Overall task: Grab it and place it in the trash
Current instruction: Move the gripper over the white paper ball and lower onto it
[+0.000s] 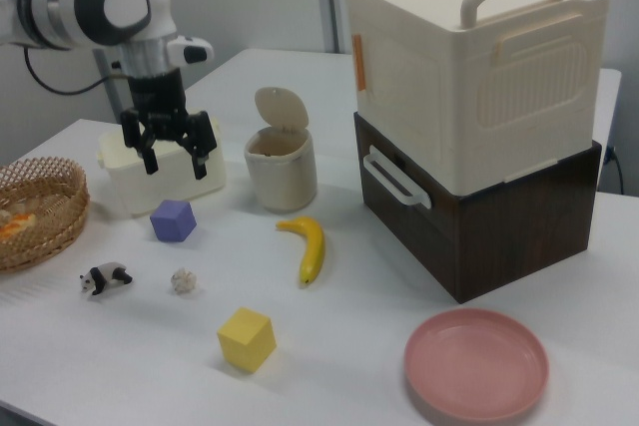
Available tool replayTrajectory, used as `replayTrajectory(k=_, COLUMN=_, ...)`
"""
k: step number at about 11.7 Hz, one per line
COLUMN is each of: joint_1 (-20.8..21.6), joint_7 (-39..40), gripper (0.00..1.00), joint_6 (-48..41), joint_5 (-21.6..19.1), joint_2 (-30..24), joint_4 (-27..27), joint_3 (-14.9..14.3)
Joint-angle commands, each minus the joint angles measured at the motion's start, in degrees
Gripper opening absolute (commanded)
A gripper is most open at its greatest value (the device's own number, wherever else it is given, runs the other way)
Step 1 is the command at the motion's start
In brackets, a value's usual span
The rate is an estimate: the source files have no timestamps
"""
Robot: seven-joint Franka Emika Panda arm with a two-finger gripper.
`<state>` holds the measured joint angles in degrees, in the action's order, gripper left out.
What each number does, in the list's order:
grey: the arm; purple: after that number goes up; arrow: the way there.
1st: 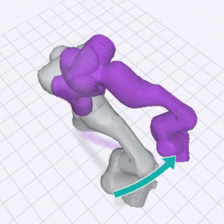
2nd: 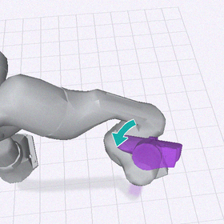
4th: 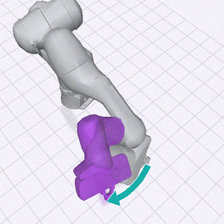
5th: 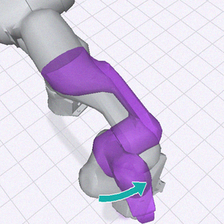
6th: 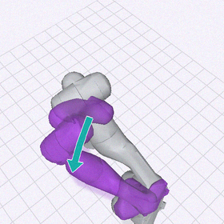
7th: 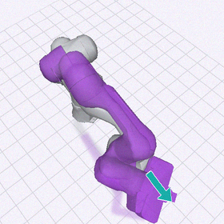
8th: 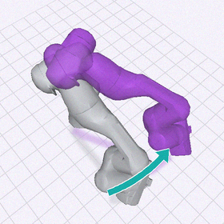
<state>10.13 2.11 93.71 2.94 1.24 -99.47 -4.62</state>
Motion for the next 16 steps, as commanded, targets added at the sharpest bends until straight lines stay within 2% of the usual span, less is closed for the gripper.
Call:
replayTrajectory(k=1, joint_1=3.13, joint_7=-0.09, gripper=1.00, joint_6=7.34, joint_5=0.75, joint_2=-1.07, joint_4=-7.92, joint_3=-0.48)
replayTrajectory(k=5, joint_1=3.49, joint_7=-0.35, gripper=1.00, joint_6=14.47, joint_5=1.62, joint_2=0.77, joint_4=-14.69, joint_3=-0.22)
replayTrajectory(k=10, joint_1=3.67, joint_7=-0.35, gripper=0.97, joint_6=18.25, joint_5=3.21, joint_2=7.45, joint_4=-15.40, joint_3=0.49)
replayTrajectory(k=16, joint_1=7.00, joint_7=-4.39, gripper=0.94, joint_6=24.66, joint_5=3.39, joint_2=13.25, joint_4=-16.72, joint_3=0.58)
